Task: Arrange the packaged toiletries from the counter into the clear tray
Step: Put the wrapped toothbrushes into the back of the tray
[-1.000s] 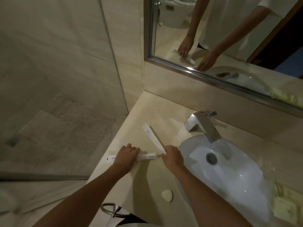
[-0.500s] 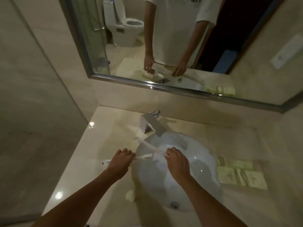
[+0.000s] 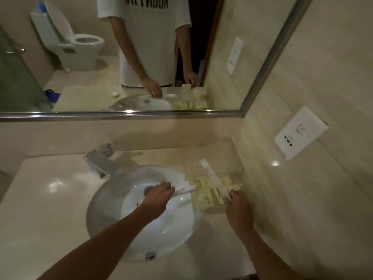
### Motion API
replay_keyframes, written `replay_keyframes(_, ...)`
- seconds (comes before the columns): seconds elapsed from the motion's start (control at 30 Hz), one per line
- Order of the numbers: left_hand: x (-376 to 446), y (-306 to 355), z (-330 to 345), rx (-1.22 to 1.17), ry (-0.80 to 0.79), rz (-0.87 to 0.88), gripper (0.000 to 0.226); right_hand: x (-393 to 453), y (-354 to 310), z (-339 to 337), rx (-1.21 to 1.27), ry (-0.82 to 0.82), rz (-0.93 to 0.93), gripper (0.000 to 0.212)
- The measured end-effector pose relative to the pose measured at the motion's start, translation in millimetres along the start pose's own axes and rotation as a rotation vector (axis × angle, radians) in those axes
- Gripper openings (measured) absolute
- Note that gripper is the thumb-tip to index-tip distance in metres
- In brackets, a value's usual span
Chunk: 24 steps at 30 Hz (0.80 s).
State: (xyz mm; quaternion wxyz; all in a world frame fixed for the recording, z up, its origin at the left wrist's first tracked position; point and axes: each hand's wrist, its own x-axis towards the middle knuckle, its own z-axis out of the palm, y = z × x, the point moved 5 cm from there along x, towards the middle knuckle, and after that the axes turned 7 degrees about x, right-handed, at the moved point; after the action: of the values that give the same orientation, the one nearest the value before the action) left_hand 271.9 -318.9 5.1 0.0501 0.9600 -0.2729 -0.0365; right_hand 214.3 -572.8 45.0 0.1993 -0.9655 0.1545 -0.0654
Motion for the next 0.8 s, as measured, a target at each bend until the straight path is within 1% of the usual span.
replay_keyframes(0.07,21.9,23.4,-6.6,0.029,0.015,0.031,0.036,8.3,23.1,-13.8,0.017,0.029,0.047,0.004)
replay_keyframes(0.17,54.0,51.5,-4.6,0.038,0.013,0.097,0.042,20.8,48.8,-27.8,0.034,0.071,0.1,0.009)
replay_keyframes(0.27,81.8,70.8,-1.9,0.055,-0.012,0.144,0.043,34.6,64.0,-31.2,0.042,0.072,0.138,0.01)
replay_keyframes(0.37,104.1,82.9,3.1,0.111,-0.062,0.191,0.045,48.8,71.7,-25.9,0.075,0.061,0.17,0.01)
replay_keyframes(0.43,116.7,88.8,6.2,0.136,-0.097,0.189,0.048,57.1,74.7,-21.2,0.102,0.052,0.199,0.012)
replay_keyframes(0.53,134.0,102.7,9.7,0.131,-0.08,0.212,0.045,69.2,77.6,-15.6,0.124,0.043,0.219,0.014)
replay_keyframes(0.67,155.6,113.4,20.0,0.149,-0.074,0.23,0.042,81.7,80.4,-11.5,0.104,0.033,0.189,0.012)
replay_keyframes(0.8,169.0,120.2,27.4,0.133,-0.062,0.229,0.047,86.5,92.1,-6.3,0.082,0.035,0.197,0.01)
